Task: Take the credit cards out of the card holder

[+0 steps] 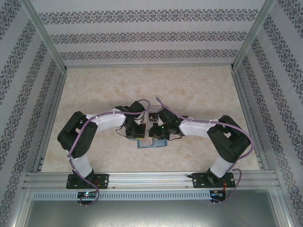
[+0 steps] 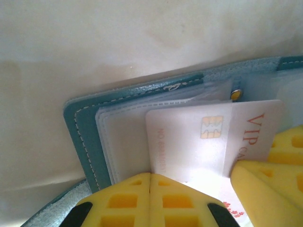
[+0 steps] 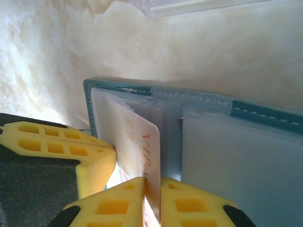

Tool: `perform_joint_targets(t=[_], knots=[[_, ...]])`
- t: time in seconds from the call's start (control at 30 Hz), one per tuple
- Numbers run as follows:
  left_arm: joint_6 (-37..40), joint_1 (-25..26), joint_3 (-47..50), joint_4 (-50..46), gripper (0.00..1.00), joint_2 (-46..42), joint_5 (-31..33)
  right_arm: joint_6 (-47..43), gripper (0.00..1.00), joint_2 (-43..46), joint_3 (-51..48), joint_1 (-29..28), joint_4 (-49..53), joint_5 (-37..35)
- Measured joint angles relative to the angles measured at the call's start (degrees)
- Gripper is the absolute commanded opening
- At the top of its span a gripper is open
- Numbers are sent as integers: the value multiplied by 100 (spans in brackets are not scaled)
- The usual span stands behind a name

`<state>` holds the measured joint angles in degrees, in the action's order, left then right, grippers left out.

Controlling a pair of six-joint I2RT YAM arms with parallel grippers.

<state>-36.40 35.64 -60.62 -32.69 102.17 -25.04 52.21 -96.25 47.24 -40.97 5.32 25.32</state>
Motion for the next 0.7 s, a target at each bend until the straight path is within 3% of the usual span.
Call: perform_joint_targets(t=[0.7], knots=[[0,0,50,15,0,-52,7,-730,12,538,188,114,1453,-824]])
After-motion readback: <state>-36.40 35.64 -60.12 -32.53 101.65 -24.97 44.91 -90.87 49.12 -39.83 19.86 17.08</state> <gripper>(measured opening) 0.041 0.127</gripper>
